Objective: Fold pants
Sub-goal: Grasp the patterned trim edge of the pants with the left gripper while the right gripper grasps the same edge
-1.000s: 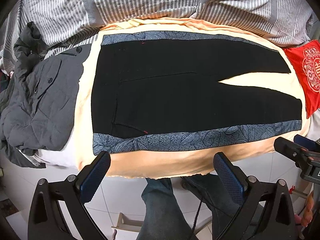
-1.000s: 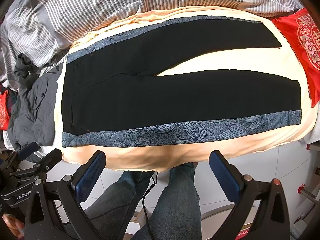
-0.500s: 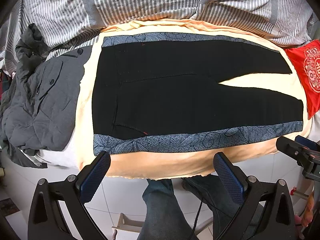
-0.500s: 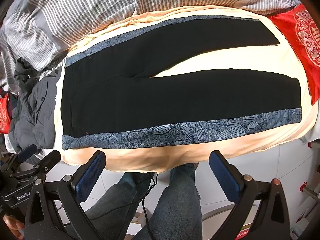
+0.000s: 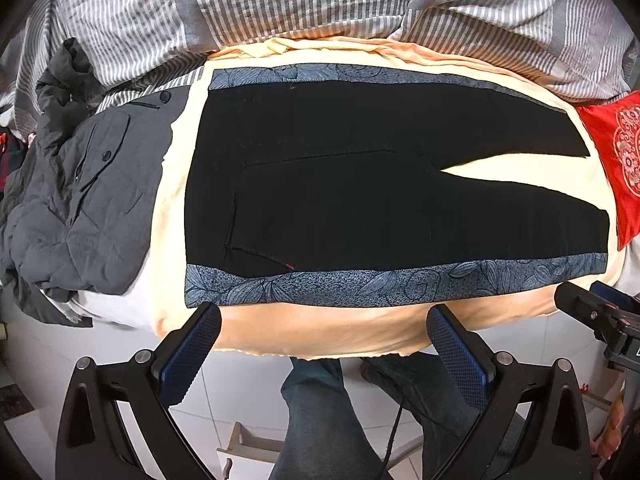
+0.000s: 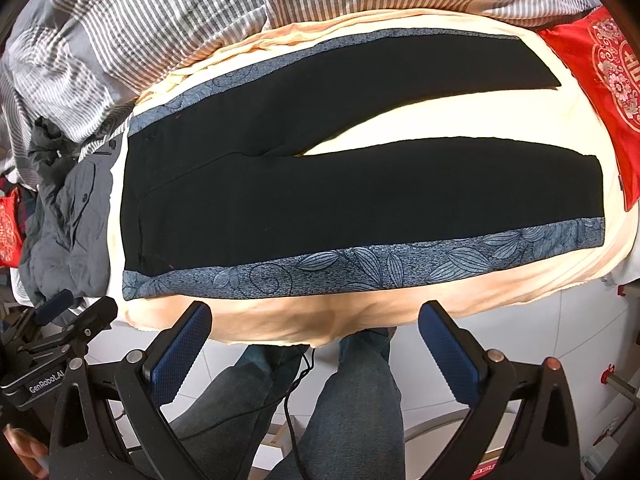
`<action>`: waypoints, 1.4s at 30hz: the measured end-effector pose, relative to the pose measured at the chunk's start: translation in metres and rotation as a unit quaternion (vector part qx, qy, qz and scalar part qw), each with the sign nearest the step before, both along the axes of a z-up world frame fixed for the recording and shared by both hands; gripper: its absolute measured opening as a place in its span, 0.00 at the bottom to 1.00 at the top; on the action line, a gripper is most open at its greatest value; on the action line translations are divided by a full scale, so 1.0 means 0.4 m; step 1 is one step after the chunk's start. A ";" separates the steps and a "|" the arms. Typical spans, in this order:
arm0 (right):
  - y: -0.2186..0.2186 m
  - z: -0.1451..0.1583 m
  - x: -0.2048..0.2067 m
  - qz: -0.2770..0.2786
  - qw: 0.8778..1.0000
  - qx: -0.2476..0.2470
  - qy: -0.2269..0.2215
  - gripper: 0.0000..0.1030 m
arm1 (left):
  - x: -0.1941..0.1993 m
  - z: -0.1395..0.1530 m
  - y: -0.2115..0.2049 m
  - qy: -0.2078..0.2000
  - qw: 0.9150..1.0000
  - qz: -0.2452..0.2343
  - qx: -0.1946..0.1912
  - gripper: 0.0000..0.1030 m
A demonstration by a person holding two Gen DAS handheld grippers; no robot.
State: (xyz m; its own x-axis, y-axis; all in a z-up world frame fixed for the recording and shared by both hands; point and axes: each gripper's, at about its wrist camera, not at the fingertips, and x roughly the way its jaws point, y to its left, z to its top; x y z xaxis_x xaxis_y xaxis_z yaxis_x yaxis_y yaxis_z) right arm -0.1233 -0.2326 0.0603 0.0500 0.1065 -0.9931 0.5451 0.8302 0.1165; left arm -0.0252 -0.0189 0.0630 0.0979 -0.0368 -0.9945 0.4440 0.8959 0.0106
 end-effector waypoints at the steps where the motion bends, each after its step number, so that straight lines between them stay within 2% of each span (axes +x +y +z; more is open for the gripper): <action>1: -0.003 -0.001 -0.001 0.000 1.000 0.001 0.000 1.00 | 0.000 0.000 -0.001 0.001 1.000 0.001 0.000 1.00; 13: -0.025 -0.005 -0.007 0.001 1.000 0.011 -0.009 1.00 | -0.005 0.004 -0.007 -0.004 1.000 0.017 0.006 1.00; 19: -0.034 -0.010 -0.016 0.010 0.999 0.027 -0.016 1.00 | -0.005 0.005 0.009 -0.009 0.999 0.052 -0.014 1.00; 22: -0.044 -0.024 -0.027 0.007 0.998 0.059 -0.029 1.00 | 0.003 -0.009 0.029 -0.005 0.996 0.086 -0.035 1.00; 25: -0.047 -0.049 -0.040 -0.003 0.993 0.106 -0.042 1.00 | 0.008 -0.039 0.062 0.015 0.989 0.129 -0.068 1.00; 30: -0.043 -0.136 -0.066 -0.045 0.978 0.192 -0.065 1.00 | 0.013 -0.116 0.122 0.031 0.981 0.172 -0.084 1.00; 34: -0.021 -0.233 -0.081 -0.091 0.958 0.261 -0.084 0.99 | 0.025 -0.193 0.175 0.054 0.973 0.198 -0.107 1.00; 35: -0.012 -0.267 -0.086 -0.106 0.951 0.277 -0.090 0.97 | 0.030 -0.225 0.191 0.066 0.970 0.206 -0.113 1.00; 36: -0.007 -0.290 -0.089 -0.116 0.947 0.286 -0.092 0.90 | 0.031 -0.247 0.201 0.073 0.968 0.210 -0.115 1.00; 37: 0.000 -0.317 -0.093 -0.129 0.943 0.293 -0.091 0.76 | 0.034 -0.274 0.215 0.081 0.966 0.216 -0.120 1.00; 39: 0.015 -0.380 -0.099 -0.153 0.933 0.312 -0.089 0.62 | 0.037 -0.306 0.235 0.086 0.962 0.222 -0.133 1.00; 40: 0.020 -0.402 -0.100 -0.159 0.931 0.317 -0.090 0.58 | 0.036 -0.322 0.242 0.091 0.960 0.226 -0.139 1.00; 42: 0.031 -0.445 -0.108 -0.169 0.929 0.316 -0.094 0.58 | 0.034 -0.351 0.260 0.102 0.955 0.231 -0.154 1.00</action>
State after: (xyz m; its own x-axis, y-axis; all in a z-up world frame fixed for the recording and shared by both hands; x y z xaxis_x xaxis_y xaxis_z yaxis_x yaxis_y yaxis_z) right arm -0.1665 -0.2203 -0.1177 0.3530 0.6111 -0.7084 0.6830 0.3492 0.6416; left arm -0.0114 0.0851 -0.0773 -0.0193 -0.3305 -0.9436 -0.0349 0.9434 -0.3297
